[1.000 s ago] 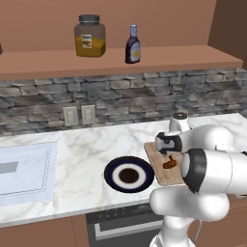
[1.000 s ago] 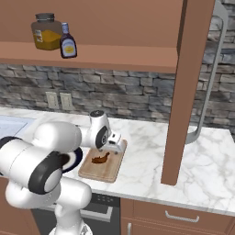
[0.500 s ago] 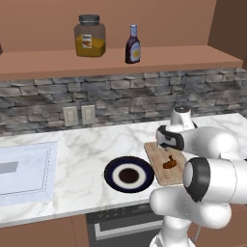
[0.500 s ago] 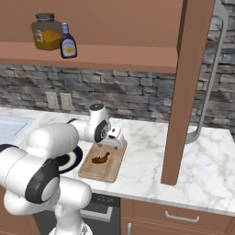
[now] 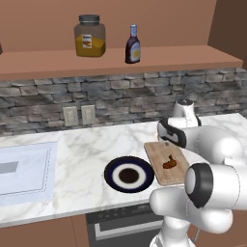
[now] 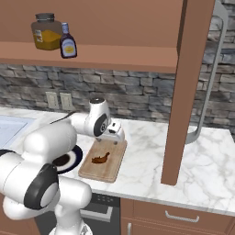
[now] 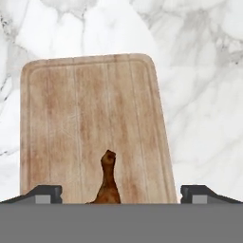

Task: Pick the chicken drumstick from the plate and place it on the cutting board. Then pick the condiment bottle from the cabinet and place it next to the cutting board.

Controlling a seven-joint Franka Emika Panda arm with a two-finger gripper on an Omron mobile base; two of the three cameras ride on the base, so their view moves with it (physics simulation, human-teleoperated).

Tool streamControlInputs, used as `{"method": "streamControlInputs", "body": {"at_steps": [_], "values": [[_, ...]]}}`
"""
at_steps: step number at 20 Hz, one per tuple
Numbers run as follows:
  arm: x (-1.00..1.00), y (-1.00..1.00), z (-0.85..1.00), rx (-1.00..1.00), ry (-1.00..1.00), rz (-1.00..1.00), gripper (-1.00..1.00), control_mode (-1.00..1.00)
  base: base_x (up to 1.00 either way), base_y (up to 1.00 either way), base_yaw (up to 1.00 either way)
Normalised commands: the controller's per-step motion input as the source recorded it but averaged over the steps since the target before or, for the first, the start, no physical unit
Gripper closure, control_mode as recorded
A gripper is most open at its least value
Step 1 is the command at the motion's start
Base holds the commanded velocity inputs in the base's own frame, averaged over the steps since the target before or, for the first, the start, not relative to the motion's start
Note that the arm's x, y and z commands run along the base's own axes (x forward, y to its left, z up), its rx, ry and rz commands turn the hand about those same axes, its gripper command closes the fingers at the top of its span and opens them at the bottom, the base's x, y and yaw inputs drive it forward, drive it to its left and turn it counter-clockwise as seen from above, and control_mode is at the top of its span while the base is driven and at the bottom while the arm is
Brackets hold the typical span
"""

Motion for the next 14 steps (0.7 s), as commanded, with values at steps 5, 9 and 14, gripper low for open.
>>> {"method": "streamControlInputs", "body": {"at_steps": [5,9,14], "values": [[0.00,0.01,0.30,0.02,0.00,0.00,-1.00,-1.00,0.00,0.00,0.00],[0.00,0.03,0.33,0.02,0.00,0.00,-1.00,-1.00,0.00,0.00,0.00],[-0.02,0.09,0.29,0.01,0.00,0.00,-1.00,-1.00,0.00,0.00,0.00]]}}
